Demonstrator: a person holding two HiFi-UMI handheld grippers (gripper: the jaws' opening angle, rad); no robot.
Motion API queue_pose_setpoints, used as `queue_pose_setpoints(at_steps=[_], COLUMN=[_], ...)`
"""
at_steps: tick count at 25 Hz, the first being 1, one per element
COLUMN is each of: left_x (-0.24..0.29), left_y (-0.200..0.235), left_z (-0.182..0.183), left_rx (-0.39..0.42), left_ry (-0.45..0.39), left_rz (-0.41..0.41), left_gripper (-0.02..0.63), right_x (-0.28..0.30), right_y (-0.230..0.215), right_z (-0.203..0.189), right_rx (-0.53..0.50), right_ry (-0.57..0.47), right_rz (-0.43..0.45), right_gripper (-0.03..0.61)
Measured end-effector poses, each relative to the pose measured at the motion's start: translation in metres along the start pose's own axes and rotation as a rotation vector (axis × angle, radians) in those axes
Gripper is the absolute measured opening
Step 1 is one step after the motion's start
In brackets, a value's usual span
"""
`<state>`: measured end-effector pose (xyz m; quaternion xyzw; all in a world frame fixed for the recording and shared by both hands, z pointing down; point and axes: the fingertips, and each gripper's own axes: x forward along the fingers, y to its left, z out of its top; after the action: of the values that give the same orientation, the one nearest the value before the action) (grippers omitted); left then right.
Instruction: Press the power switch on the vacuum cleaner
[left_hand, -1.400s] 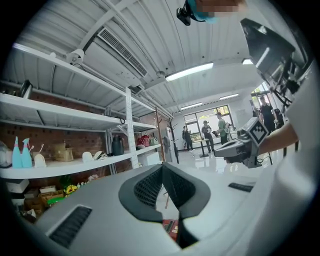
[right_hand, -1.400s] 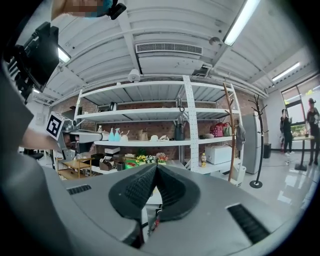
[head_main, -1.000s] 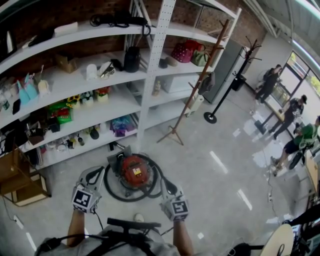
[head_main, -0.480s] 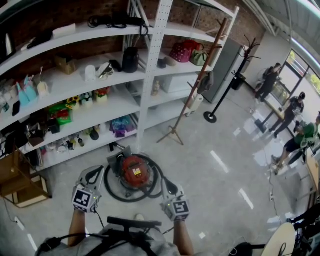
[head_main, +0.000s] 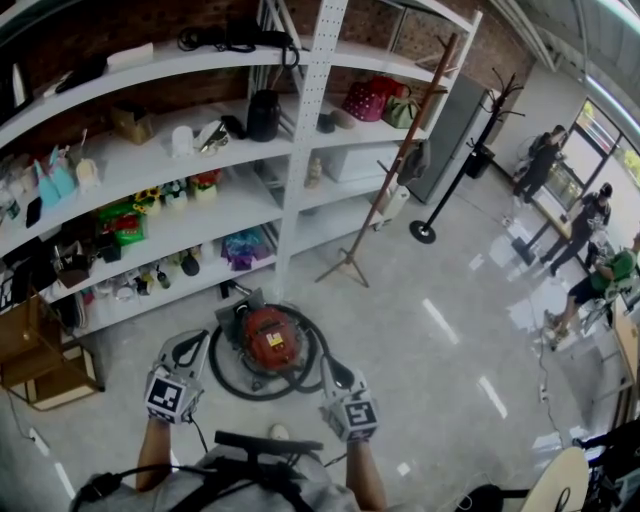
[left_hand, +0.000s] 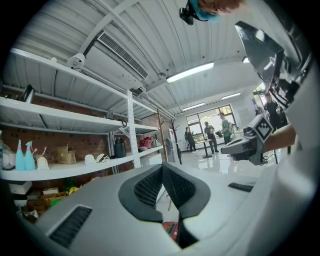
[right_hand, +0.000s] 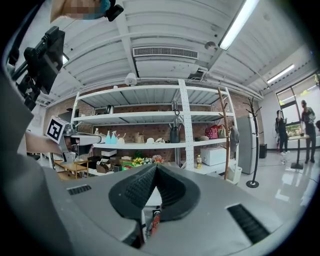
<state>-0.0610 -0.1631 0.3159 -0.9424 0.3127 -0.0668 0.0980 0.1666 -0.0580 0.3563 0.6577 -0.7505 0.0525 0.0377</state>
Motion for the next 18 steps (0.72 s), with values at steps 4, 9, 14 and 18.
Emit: queue_pose_setpoints(at_steps=[4, 9, 14, 18], left_x=[-0.0008, -0.0010, -0.0012, -0.0016], left_y=[0.0005, -0.0013, -0.0003, -0.0009], left_z=[-0.0020, -0.0019, -0.0010, -0.0004], left_rx=[0.002, -0.001, 0.005, 0.002], left_ry=[0.006, 0.012, 0.008, 0.006], left_rz=[0.004, 0.007, 0.012, 0.014], left_gripper=[0.006, 0.006, 0.006, 0.006], right_x=[0.0013, 0.0031, 0.0036, 0.0031], right_y=[0.0029, 0.0055, 0.0056, 0.0048], right_z=[-0.0012, 0.0006, -0.0012, -0.0003], right_rx=[0.009, 0.003, -0.003, -0.007], right_ry=[0.002, 0.002, 0.002, -0.003], right_rz=[0.010, 0.027, 0.032, 0.034], right_gripper=[0.009, 0.009, 0.009, 0.008])
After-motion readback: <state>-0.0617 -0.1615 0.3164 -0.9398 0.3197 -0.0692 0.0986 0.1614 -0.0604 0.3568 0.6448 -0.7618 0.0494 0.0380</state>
